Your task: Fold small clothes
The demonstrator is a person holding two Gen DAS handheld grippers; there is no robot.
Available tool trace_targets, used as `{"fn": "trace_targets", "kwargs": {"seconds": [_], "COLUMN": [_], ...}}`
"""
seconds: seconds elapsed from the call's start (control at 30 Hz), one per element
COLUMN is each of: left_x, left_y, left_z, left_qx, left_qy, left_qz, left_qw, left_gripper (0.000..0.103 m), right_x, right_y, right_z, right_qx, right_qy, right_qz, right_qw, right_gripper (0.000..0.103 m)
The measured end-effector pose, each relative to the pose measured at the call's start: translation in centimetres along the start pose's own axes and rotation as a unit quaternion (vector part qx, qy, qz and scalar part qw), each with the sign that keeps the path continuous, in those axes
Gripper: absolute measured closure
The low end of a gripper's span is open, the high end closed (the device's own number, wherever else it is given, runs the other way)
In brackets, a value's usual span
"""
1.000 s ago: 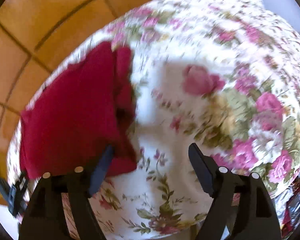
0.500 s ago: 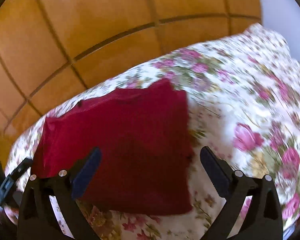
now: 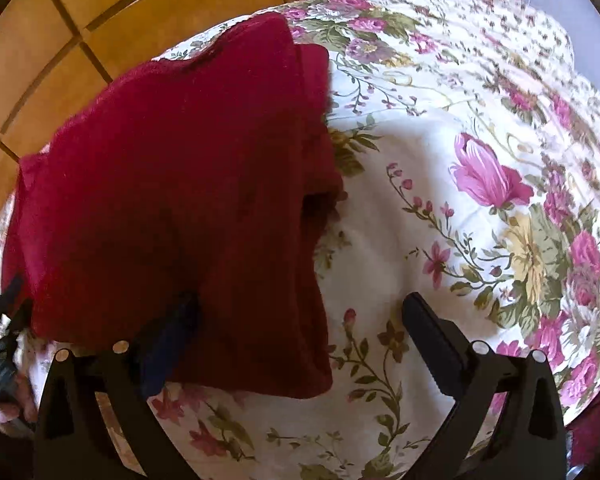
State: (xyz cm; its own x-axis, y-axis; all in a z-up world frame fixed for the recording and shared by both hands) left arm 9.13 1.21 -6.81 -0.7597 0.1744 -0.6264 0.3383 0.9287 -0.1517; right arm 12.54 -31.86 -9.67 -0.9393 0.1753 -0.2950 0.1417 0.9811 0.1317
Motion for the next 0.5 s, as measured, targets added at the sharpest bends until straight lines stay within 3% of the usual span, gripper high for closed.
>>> {"fn": "trace_targets", "kwargs": {"seconds": [0.07,0.2,0.4,0.5], "left_x": [-0.8,-3.9,-8.6,-9.5], "left_y": [0.0,-0.2,-0.7,0.2], "left_z": [-1.0,-1.7,0.7,3.1], "left_qx": [0.043,0.06,0.029,-0.01], "left_qy": [-0.01,-0.033,-0.02,-0.001], "left_qz": [-0.029,-0.061,-0.063,-0.062], "left_qw": [0.9986,0.9957,0.9974,0.998], "left_gripper": [0.015,0.015,0.015,0.015], "right_x": [0.0,-0.1,-0.1,-0.1], "right_y": [0.1,0.0,0.0,0.1], "right_z": [0.0,0.1,0.0,0.0], "right_qx": [0.004,0.001,0.002,0.002], "right_qy": [-0.001,0.002,0.002,0.002], "right_qz": [0.0,0.003,0.005,0.005], "right_qw": [1.0,1.0,1.0,1.0], "right_gripper": [0.002,0.002,0.002,0.002]}}
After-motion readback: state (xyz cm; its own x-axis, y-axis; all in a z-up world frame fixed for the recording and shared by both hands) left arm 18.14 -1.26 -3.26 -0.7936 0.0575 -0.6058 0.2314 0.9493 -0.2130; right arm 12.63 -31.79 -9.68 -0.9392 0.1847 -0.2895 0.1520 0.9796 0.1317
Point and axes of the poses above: each gripper's, at about its wrist camera, not at the fingertips, and z roughly the way its jaws point, y to its left, x to its underside, the point moved 3 cm from there along z, roughly the way its jaws point, and after that the axes turned 5 degrees about y, right-handed, at the moved point
